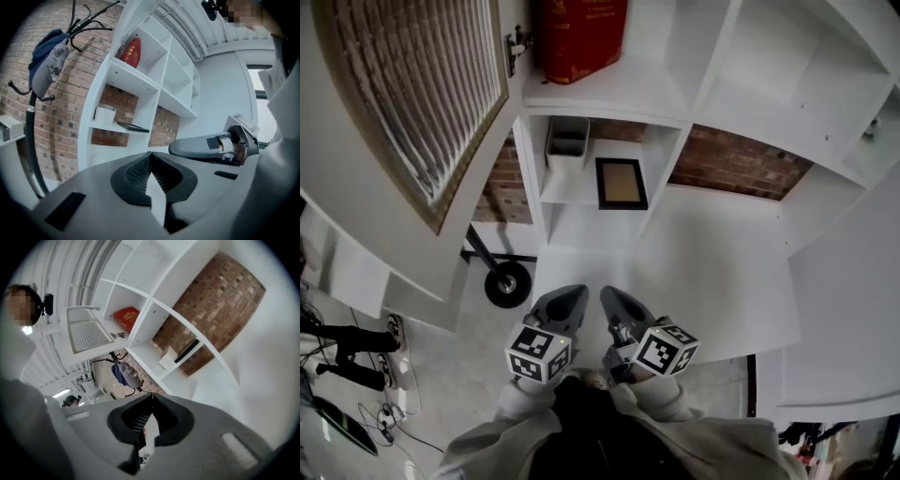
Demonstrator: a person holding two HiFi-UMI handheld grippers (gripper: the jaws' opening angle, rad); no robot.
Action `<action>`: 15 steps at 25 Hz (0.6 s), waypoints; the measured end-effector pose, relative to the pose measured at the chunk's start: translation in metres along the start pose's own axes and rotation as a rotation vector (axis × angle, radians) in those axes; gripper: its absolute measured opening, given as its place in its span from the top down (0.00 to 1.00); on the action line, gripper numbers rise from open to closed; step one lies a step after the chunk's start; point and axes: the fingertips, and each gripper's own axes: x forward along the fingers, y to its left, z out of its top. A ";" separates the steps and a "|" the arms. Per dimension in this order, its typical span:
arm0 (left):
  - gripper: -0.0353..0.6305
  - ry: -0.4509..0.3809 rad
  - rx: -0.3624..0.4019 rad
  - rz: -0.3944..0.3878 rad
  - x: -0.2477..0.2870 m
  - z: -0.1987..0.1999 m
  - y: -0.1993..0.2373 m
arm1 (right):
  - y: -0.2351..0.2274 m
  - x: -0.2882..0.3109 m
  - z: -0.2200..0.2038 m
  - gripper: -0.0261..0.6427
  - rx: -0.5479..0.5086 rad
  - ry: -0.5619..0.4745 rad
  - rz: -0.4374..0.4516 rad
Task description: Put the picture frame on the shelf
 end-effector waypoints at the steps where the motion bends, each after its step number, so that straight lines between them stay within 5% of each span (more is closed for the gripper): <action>1: 0.94 -0.009 0.012 0.008 -0.005 0.002 -0.002 | 0.007 0.000 0.002 0.96 -0.048 -0.013 -0.008; 9: 0.94 -0.107 0.037 0.015 -0.029 0.026 -0.006 | 0.044 0.001 0.000 0.96 -0.267 -0.015 -0.011; 15: 0.94 -0.137 0.071 0.019 -0.034 0.034 -0.013 | 0.050 -0.004 0.005 0.96 -0.288 -0.026 0.000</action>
